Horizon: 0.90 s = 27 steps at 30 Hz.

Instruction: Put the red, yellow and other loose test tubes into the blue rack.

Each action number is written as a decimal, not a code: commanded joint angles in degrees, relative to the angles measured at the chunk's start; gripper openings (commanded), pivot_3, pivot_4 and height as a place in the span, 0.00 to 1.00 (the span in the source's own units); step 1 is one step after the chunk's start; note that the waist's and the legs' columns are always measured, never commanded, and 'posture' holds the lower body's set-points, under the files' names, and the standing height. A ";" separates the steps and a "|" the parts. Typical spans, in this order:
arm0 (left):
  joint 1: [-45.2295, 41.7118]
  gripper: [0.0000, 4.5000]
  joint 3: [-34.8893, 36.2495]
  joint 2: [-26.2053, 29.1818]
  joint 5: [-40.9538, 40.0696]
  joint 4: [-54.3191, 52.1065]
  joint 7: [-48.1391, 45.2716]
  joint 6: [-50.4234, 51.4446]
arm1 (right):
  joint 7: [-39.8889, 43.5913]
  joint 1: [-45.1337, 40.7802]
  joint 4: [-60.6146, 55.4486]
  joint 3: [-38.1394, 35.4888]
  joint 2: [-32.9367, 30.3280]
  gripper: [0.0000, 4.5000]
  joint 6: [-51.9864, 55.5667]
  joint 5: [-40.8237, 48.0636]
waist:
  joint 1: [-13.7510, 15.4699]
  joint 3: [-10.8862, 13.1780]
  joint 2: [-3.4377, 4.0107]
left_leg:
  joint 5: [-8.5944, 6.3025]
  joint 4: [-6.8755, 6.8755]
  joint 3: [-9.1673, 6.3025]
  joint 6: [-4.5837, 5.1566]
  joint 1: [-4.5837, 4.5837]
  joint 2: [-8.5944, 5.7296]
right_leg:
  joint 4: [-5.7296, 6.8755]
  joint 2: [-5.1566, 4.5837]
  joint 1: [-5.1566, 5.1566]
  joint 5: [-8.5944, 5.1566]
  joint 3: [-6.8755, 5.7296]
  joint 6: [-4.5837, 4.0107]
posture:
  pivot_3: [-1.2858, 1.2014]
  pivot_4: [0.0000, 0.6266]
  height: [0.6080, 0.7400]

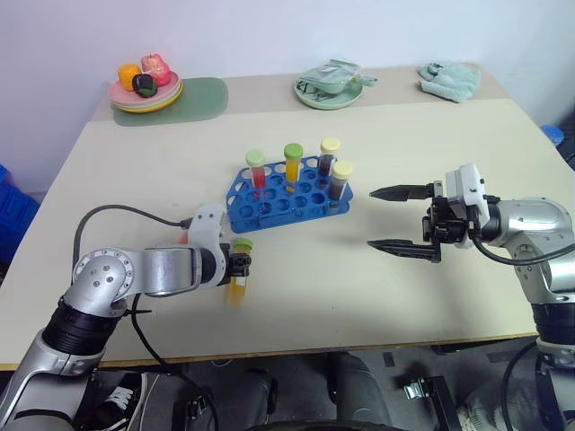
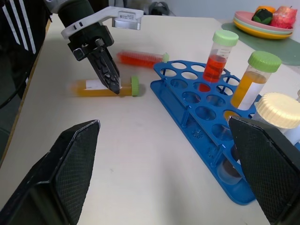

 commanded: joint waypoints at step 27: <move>-0.97 0.18 1.19 -8.63 84.92 4.95 -81.33 -52.14 | -3.38 -1.70 0.25 -2.29 0.66 1.00 -0.59 0.53 | -0.02 0.00 0.00 | -0.04 -0.01 0.40 0.09 -0.08 0.12 | -0.20 0.06 0.04 0.04 -0.04 -0.03 | 0.52 0.24 1.00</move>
